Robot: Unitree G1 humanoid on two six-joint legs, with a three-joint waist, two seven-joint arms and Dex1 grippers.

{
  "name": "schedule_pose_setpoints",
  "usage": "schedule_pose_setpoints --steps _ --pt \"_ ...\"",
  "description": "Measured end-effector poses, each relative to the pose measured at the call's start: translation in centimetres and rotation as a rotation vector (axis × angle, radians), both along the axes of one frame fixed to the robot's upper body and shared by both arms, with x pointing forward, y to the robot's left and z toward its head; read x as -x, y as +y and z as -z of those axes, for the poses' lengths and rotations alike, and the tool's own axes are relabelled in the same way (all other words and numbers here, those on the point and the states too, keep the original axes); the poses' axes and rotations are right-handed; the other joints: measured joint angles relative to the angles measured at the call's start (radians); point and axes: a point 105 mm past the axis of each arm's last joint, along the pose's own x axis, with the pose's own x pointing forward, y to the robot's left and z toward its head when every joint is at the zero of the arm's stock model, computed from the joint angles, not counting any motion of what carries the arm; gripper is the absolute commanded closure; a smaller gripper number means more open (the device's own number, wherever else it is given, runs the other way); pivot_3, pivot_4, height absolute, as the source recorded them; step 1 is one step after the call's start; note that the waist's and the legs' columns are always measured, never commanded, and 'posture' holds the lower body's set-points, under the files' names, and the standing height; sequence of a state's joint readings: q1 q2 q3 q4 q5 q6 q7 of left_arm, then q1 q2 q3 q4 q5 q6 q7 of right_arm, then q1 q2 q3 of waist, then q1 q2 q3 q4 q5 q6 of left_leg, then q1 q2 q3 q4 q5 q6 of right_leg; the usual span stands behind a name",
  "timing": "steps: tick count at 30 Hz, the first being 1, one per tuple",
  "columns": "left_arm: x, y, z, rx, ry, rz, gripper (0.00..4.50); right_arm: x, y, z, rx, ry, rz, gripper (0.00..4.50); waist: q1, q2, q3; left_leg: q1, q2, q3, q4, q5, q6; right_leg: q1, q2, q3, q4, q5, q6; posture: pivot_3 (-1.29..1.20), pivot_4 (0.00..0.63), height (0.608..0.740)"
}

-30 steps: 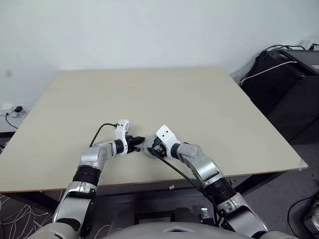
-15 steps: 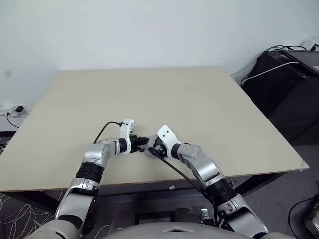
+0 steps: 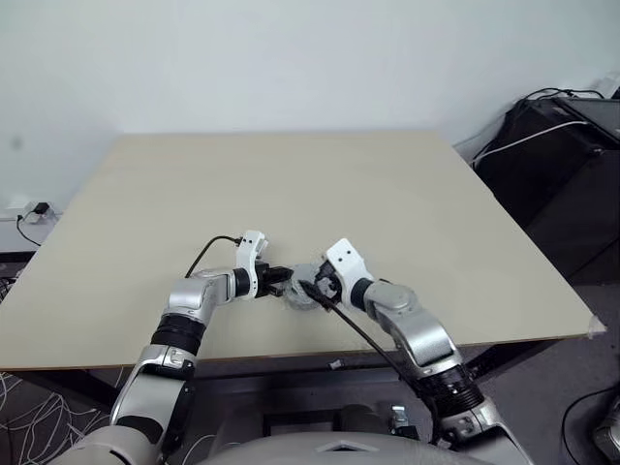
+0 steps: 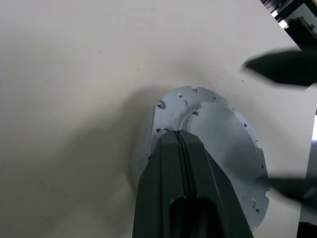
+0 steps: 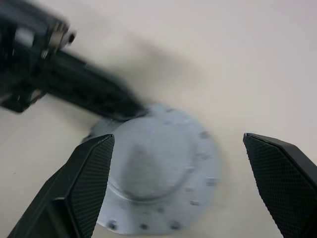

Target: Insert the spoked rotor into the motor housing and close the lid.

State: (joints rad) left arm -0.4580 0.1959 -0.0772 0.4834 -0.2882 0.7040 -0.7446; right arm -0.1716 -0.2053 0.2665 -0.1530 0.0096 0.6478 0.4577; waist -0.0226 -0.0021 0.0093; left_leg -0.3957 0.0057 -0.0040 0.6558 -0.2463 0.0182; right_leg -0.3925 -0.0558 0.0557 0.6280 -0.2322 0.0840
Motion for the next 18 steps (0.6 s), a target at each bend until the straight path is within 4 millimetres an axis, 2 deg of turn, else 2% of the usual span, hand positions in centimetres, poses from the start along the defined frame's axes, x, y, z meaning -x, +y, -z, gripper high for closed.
schedule_pose_setpoints --steps 3,8,14,18 --pt "0.0 -0.1 0.0 0.000 -0.002 0.004 4.50 1.0 -1.5 -0.2 -0.038 0.022 0.059 0.03 0.005 0.000 0.000 0.000 0.000 0.000 -0.001 0.000 0.000 0.000 0.000 0.000 0.000 0.000 0.000 0.00 0.000 0.740" --pt "0.0 -0.1 -0.1 0.002 -0.010 0.009 4.50 2.6 -3.6 2.0 -0.177 0.187 0.241 0.03 0.003 -0.001 0.001 0.000 0.001 0.000 -0.001 0.000 0.000 -0.001 0.000 0.000 0.000 0.000 0.000 0.00 0.000 0.740" --pt "0.0 -0.1 -0.1 -0.004 -0.015 0.017 4.50 3.0 -2.9 3.0 -0.461 0.378 0.397 0.03 0.003 -0.001 0.001 0.000 0.000 0.000 -0.001 0.000 0.000 0.000 -0.001 0.000 0.000 0.000 -0.001 0.00 0.000 0.740" --pt "0.1 -0.1 -0.1 -0.004 -0.016 0.022 4.50 2.9 -3.1 3.2 -0.544 0.449 0.434 0.03 0.003 0.000 0.001 0.000 -0.001 0.000 -0.002 -0.001 0.001 0.000 -0.004 0.000 0.000 0.000 -0.001 0.00 0.000 0.740"
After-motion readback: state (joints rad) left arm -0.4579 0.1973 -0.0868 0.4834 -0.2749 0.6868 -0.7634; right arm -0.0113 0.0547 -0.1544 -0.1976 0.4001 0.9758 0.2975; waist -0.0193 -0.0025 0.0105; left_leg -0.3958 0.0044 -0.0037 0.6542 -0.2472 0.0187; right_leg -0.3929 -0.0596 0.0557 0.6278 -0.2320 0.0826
